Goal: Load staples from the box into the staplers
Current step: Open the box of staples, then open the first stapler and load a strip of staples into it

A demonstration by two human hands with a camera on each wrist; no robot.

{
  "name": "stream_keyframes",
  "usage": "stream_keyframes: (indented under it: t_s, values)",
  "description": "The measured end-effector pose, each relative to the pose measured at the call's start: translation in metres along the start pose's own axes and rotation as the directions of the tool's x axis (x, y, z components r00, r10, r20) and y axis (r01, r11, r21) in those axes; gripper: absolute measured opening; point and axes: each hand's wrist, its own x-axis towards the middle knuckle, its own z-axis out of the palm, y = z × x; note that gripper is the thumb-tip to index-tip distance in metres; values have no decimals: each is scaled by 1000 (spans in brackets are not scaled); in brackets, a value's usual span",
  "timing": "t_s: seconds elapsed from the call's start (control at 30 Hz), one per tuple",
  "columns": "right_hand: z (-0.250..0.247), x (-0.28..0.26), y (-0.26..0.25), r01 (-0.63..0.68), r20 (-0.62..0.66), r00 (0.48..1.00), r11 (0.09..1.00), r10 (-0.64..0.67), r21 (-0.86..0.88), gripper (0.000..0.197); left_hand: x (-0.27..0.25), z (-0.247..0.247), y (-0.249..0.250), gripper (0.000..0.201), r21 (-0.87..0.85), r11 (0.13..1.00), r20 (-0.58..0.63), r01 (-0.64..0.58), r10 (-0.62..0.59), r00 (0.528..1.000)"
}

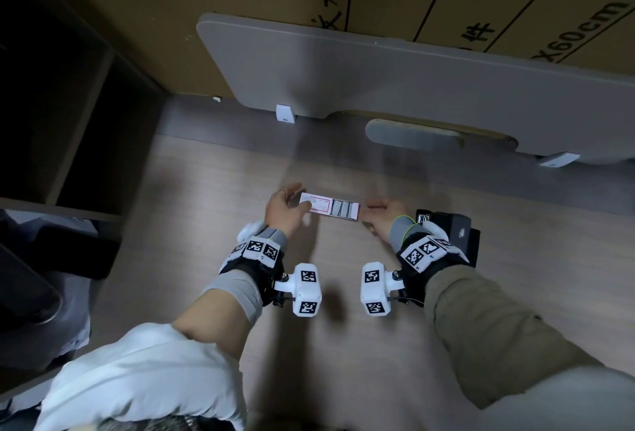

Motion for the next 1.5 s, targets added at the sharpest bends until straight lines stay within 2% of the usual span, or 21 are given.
stream_keyframes:
  t_s: [0.17,0.27,0.4,0.5,0.6,0.73,0.8,0.93,1.07,1.2,1.3,1.4,1.5]
  values:
    - [3,-8,2,-50,77,996,999,50,-8,25,-7,2,11,50,5,999,53,53,-53,997]
    - [-8,-16,-3,-38,41,998,999,37,13,33,-15,4,23,53,-45,998,3,38,-38,999]
    - [-37,-29,-19,44,-53,998,999,-45,-20,33,-27,15,42,37,-79,996,-61,-39,34,998]
    - [-75,-48,-27,190,-151,969,980,-196,-54,32,-40,40,59,23,-81,995,-6,-64,63,998]
    - [-112,-58,-16,211,-208,944,954,-255,-214,40,-55,77,64,26,-35,999,113,11,-7,994]
    - [-127,-57,10,109,-122,979,930,-161,-351,50,-80,113,49,25,-1,992,253,129,-124,959]
    - [-124,-57,13,124,-90,981,907,-174,-404,47,-89,121,37,25,-38,986,256,165,-150,955]
    - [-112,-54,13,152,-70,978,896,-199,-418,54,-98,116,18,23,-158,963,209,217,-182,961]
    - [-109,-58,13,126,-160,969,931,-190,-342,45,-103,105,6,18,-236,942,190,240,-197,962]
    - [-105,-72,4,140,-78,981,929,-176,-342,46,-107,98,3,27,-282,930,187,235,-187,964]
    - [-100,-82,-1,192,76,981,942,-177,-277,42,-107,93,8,35,-272,940,174,208,-165,971]
    - [-91,-96,-8,289,255,936,943,-241,-167,46,-109,81,13,40,-297,935,156,193,-152,976]
    - [-77,-101,-13,349,313,904,926,-291,-144,44,-110,69,7,31,-331,926,175,181,-128,976]
